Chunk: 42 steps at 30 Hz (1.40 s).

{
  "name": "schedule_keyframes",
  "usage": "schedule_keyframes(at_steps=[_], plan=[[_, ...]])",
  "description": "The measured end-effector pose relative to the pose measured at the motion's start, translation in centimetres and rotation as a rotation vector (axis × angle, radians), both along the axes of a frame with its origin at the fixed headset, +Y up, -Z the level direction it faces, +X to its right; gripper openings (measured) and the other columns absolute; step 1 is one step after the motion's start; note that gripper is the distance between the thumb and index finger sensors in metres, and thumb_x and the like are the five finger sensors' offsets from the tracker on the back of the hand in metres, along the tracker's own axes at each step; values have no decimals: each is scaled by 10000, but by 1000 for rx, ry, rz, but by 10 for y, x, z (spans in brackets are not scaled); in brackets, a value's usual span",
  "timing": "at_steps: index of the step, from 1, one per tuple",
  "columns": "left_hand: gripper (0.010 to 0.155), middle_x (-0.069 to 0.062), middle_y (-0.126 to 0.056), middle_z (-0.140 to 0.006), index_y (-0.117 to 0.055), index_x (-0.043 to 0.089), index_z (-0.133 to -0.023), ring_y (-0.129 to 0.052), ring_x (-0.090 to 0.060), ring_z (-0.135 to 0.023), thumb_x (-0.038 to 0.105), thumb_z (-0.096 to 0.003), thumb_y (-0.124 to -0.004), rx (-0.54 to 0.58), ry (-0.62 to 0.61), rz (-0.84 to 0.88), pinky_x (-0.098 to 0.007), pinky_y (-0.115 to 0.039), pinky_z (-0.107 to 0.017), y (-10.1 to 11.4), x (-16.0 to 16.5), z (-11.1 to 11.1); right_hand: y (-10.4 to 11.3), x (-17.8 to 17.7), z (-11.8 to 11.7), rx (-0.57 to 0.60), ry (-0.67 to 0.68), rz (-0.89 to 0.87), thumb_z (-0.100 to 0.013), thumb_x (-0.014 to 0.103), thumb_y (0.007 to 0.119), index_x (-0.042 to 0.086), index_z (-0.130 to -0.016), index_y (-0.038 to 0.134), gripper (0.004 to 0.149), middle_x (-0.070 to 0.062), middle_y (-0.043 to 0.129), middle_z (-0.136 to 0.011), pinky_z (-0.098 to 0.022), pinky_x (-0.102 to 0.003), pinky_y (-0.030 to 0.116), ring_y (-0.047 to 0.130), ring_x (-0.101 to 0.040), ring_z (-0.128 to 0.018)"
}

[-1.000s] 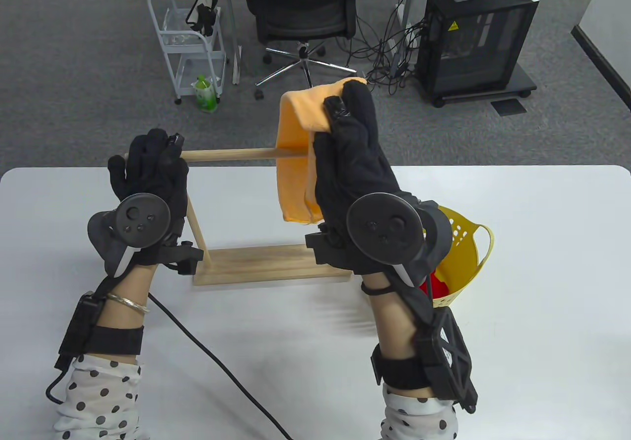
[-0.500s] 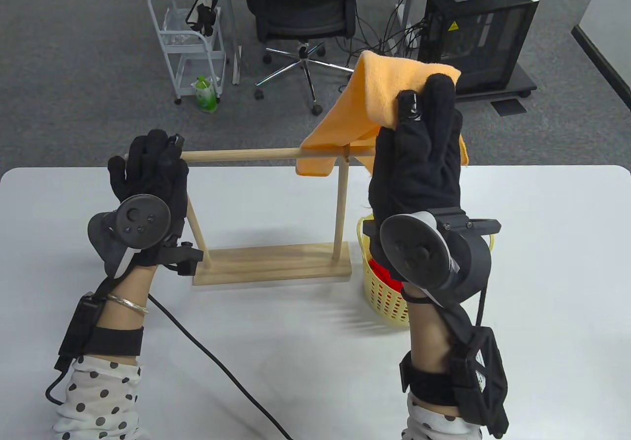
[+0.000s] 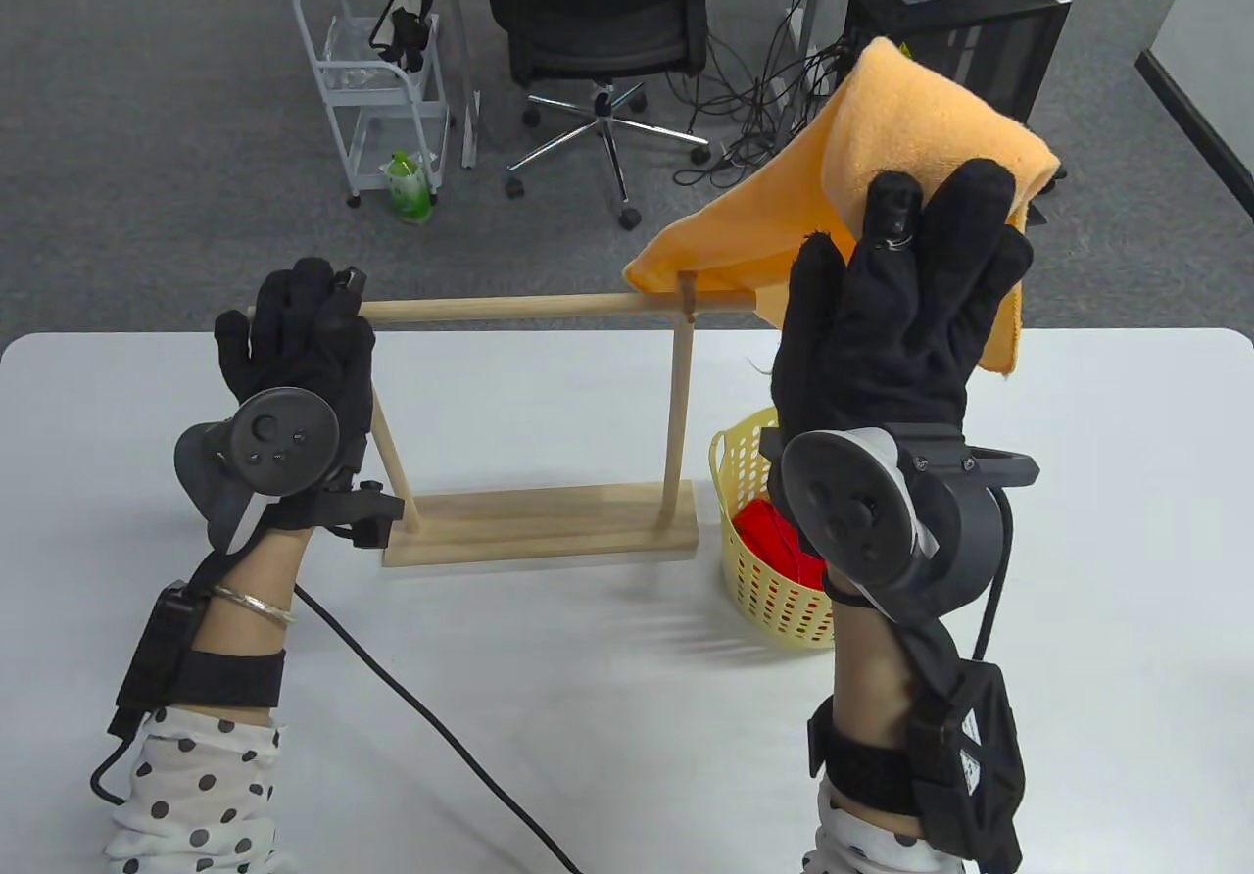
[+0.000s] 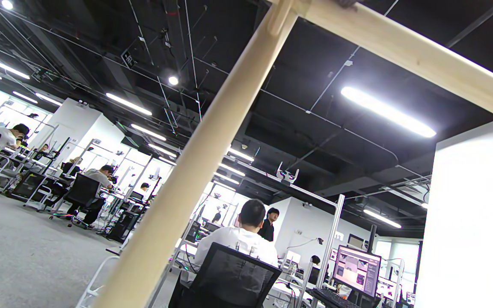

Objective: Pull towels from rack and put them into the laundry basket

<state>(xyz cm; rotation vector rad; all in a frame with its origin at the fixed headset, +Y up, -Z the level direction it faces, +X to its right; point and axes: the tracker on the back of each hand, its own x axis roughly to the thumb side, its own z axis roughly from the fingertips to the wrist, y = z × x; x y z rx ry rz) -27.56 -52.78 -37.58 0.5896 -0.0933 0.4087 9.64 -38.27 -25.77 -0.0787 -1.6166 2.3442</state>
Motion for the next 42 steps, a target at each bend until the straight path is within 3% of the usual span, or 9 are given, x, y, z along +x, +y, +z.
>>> schedule_keyframes(at_steps=[9, 24, 31, 37, 42], plan=[[456, 59, -340, -1319, -459, 322, -1201, -227, -178, -1235, 417, -755, -457, 1, 0, 0, -559, -75, -912, 0, 0, 0, -6, 0, -3, -56, 5, 13, -666, 423, 543, 245, -1108, 263, 552, -29, -31, -1172, -857, -400, 186, 292, -243, -1147], [457, 62, -337, -1319, -455, 323, -1202, -225, -174, -1235, 417, -755, -457, 2, -1, 0, -558, -73, -912, -1, 0, 0, -45, 0, -19, -168, 37, 35, -665, 441, 497, 222, -1137, 314, 551, -29, -22, -1187, -856, -431, 164, 285, -290, -1149], [458, 62, -336, -1319, -455, 320, -1203, -224, -177, -1235, 416, -755, -458, 5, -3, -2, -559, -74, -911, -1, 0, 0, -96, 3, -31, -320, 78, 14, -662, 445, 498, 215, -1147, 367, 552, -42, 49, -1203, -857, -445, 206, 349, -306, -1143], [458, 58, -338, -1319, -455, 318, -1203, -225, -178, -1234, 414, -756, -459, 9, -5, -5, -561, -74, -910, -1, 0, 1, -165, 13, -39, -553, 93, 16, -657, 446, 504, 208, -1156, 365, 570, -75, 70, -1204, -860, -449, 246, 401, -313, -1136], [457, 59, -336, -1320, -454, 319, -1204, -222, -177, -1236, 414, -756, -459, 4, -4, -1, -559, -72, -911, -1, 0, 0, -208, 19, -42, -691, 138, -15, -654, 449, 505, 206, -1161, 368, 578, -80, 78, -1204, -860, -452, 257, 414, -315, -1134]])
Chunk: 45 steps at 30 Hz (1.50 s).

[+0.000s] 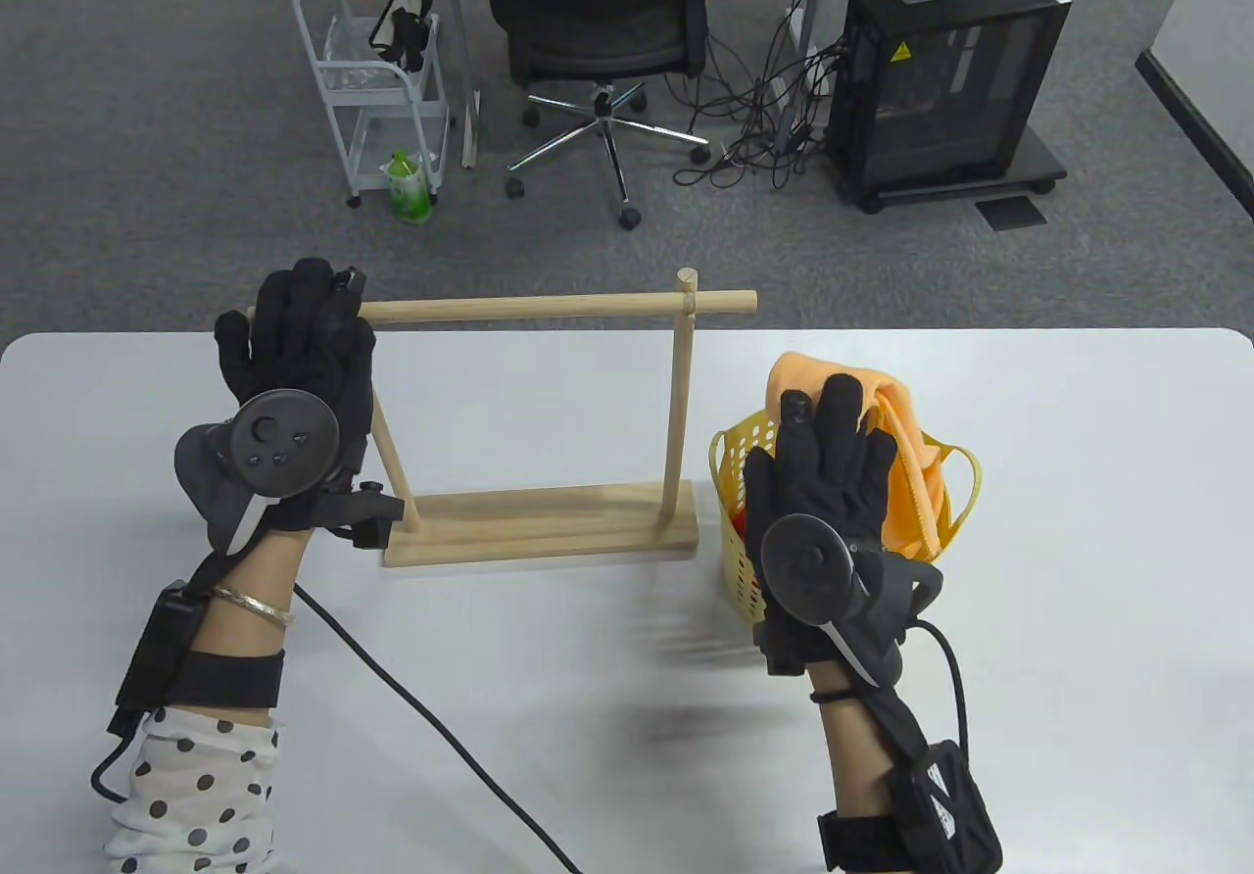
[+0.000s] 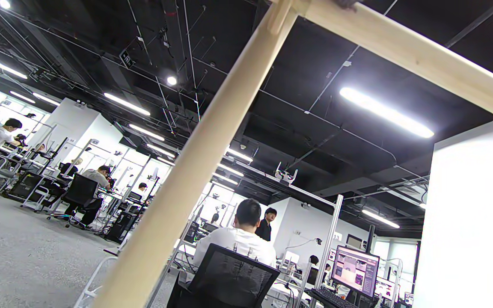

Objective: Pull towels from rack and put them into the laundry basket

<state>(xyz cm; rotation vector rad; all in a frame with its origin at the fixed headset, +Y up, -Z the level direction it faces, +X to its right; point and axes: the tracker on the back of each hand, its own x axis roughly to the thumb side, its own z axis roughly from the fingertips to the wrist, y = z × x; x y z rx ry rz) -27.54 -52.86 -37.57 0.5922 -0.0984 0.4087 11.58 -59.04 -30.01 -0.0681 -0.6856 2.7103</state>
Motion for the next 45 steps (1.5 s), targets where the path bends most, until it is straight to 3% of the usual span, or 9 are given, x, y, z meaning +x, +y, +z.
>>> schedule_keyframes(at_steps=[3, 7, 14, 27, 33, 45], plan=[[457, 62, -335, -1320, -455, 320, -1202, -222, -177, -1236, 414, -755, -459, -2, 1, 2, -559, -72, -912, 0, 0, 0, -21, 1, 1, -74, 5, 0, -652, 454, 507, 195, -1161, 416, 579, -103, 141, -1213, -859, -475, 310, 491, -333, -1115], [456, 60, -336, -1319, -455, 321, -1202, -222, -177, -1236, 414, -755, -459, -6, 2, 2, -560, -73, -912, 1, 0, -1, -41, 5, 3, -145, -33, 2, -638, 506, 511, 200, -1157, 560, 604, -129, 413, -1218, -818, -525, 456, 796, -319, -953], [458, 58, -338, -1321, -455, 319, -1204, -224, -179, -1237, 413, -756, -459, -2, 6, -2, -564, -76, -911, 0, 0, -1, -61, 4, 9, -171, -115, 221, -600, 584, 438, 260, -1154, 660, 679, -99, 604, -1189, -795, -537, 500, 832, -322, -903], [473, 48, -325, -1347, -438, 311, -1226, -183, -202, -1258, 407, -764, -478, -29, 36, -16, -575, -29, -876, 1, 4, 1, -83, 6, 11, -71, -148, 113, -596, 611, 422, 239, -1078, 765, 699, -104, 713, -1122, -806, -551, 454, 790, -306, -942], [516, 0, -307, -1359, -434, 268, -1246, -122, -251, -1251, 445, -763, -478, -98, 3, 36, -580, 17, -852, 8, 6, 4, -85, 7, 11, -33, -141, 115, -595, 616, 426, 241, -1053, 784, 691, -94, 744, -1097, -797, -542, 478, 811, -289, -918], [548, -47, -334, -1362, -451, 229, -1262, -136, -317, -1239, 455, -763, -465, -66, 9, 8, -592, 18, -838, 8, 8, 10, -86, 8, 12, -19, -128, 109, -595, 618, 433, 237, -1054, 777, 689, -95, 747, -1092, -795, -535, 487, 816, -284, -910]])
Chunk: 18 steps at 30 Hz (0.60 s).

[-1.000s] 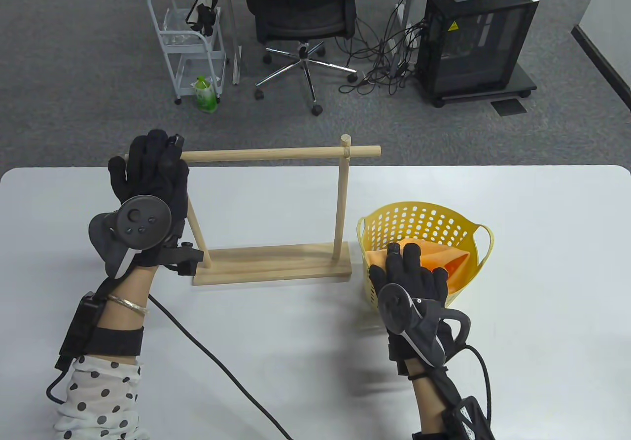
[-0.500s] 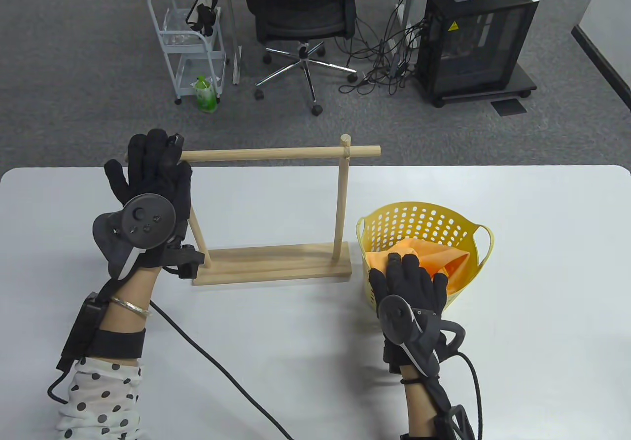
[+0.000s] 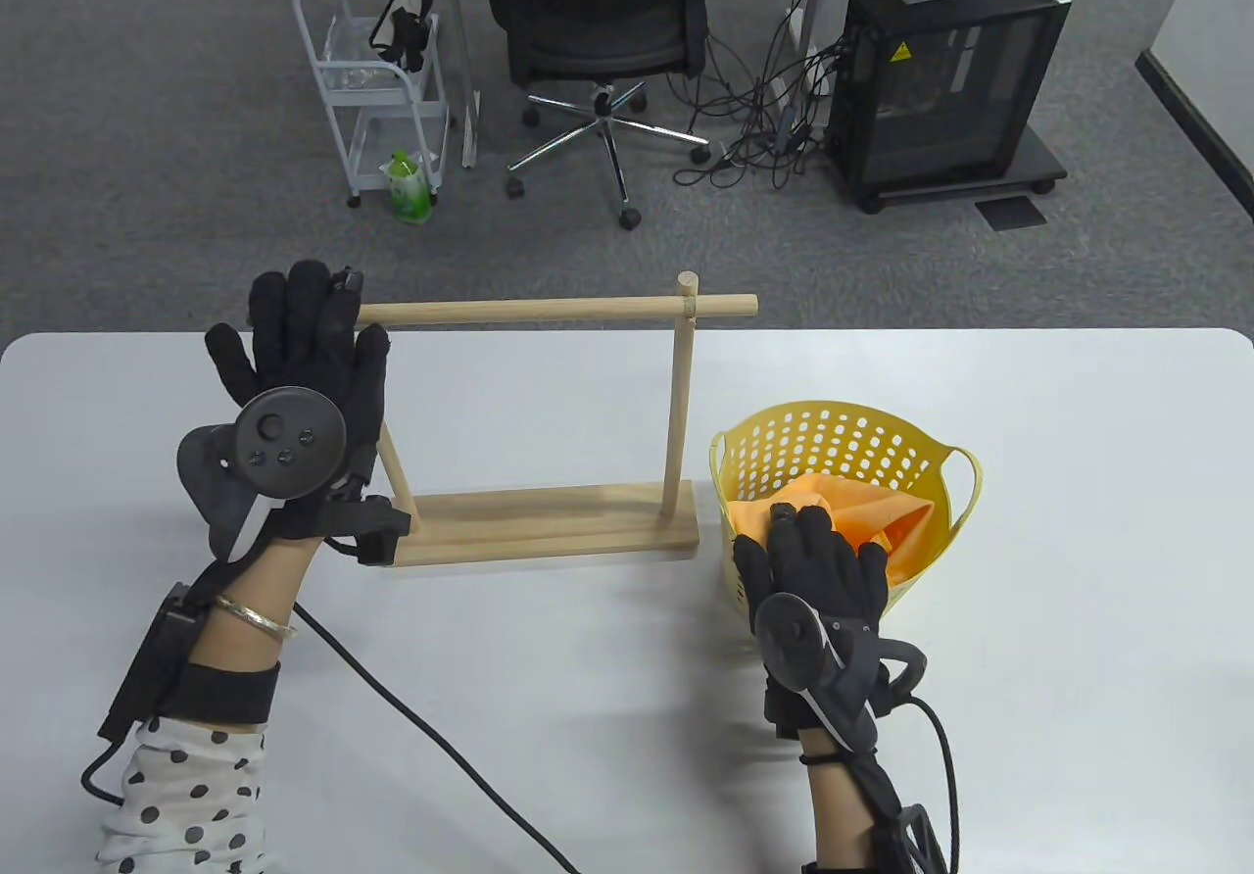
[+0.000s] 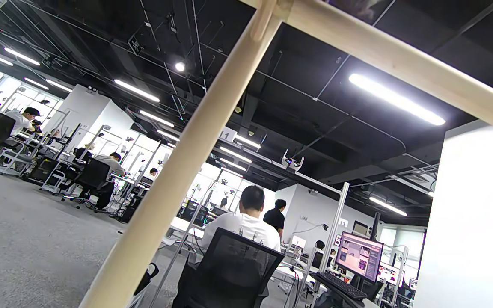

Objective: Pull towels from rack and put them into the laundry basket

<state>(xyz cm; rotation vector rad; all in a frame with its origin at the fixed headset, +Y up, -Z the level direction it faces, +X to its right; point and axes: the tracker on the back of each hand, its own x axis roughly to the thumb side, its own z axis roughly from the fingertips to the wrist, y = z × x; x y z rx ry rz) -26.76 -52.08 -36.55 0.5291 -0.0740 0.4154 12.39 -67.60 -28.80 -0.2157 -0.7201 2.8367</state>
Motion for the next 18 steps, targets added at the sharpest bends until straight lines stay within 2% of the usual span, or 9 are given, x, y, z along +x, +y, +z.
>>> schedule_keyframes(at_steps=[11, 14, 18], plan=[[549, -94, -370, -1357, -509, 237, -1251, -178, -346, -1240, 476, -760, -457, -15, 5, -3, -605, 17, -834, 4, 0, 1, 2, 4, 3, 44, 20, -56, -602, 608, 438, 248, -1067, 738, 660, -83, 706, -1116, -792, -523, 506, 789, -277, -943], [559, -89, -312, -1365, -502, 227, -1254, -166, -344, -1239, 481, -758, -452, -15, 9, -5, -605, 16, -834, 3, -1, 2, 4, 6, 6, 64, 15, -68, -605, 606, 439, 246, -1089, 707, 660, -88, 627, -1163, -804, -533, 475, 719, -298, -1000], [593, -35, -218, -1378, -429, 243, -1283, -116, -327, -1249, 504, -750, -433, 42, -23, -7, -592, 26, -838, 1, -3, 11, 11, 7, 13, 121, -2, -68, -609, 607, 440, 250, -1119, 657, 660, -73, 529, -1211, -828, -540, 386, 576, -325, -1081]])
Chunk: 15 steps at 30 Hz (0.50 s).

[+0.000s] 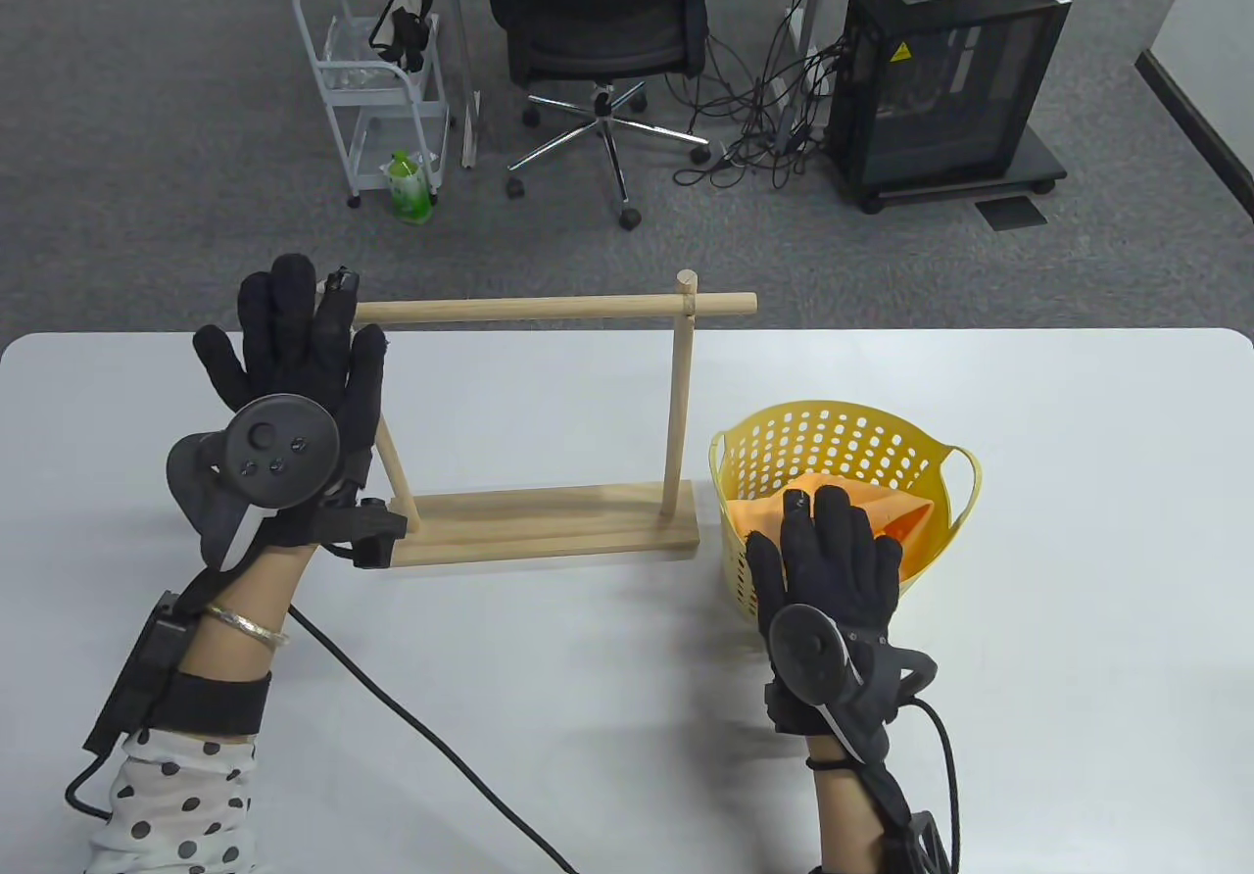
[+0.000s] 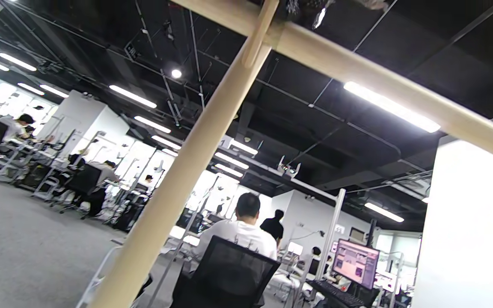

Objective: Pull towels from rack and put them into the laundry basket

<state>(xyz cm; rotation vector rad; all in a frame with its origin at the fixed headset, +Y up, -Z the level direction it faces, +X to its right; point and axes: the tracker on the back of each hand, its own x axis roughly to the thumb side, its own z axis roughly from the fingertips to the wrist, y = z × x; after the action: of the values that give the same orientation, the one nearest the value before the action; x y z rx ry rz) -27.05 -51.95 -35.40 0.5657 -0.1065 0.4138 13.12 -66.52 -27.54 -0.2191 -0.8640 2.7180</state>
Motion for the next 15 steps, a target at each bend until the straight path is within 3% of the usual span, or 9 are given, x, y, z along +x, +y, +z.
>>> schedule_keyframes(at_steps=[8, 15], plan=[[641, -19, -120, -1373, -238, 271, -1303, -81, -296, -1254, 527, -743, -416, 62, -59, -103, -583, 18, -852, -6, 4, 31, 16, -12, 15, 67, 45, -26, -615, 607, 451, 244, -1161, 585, 670, -80, 418, -1245, -840, -542, 309, 446, -351, -1124], [655, -31, -110, -1371, -222, 259, -1304, -73, -296, -1253, 533, -741, -414, 83, -128, -155, -578, -16, -865, -24, 11, 65, 32, -40, 35, 137, 150, -5, -631, 561, 443, 242, -1195, 527, 653, -81, 355, -1257, -848, -519, 282, 392, -345, -1139]])
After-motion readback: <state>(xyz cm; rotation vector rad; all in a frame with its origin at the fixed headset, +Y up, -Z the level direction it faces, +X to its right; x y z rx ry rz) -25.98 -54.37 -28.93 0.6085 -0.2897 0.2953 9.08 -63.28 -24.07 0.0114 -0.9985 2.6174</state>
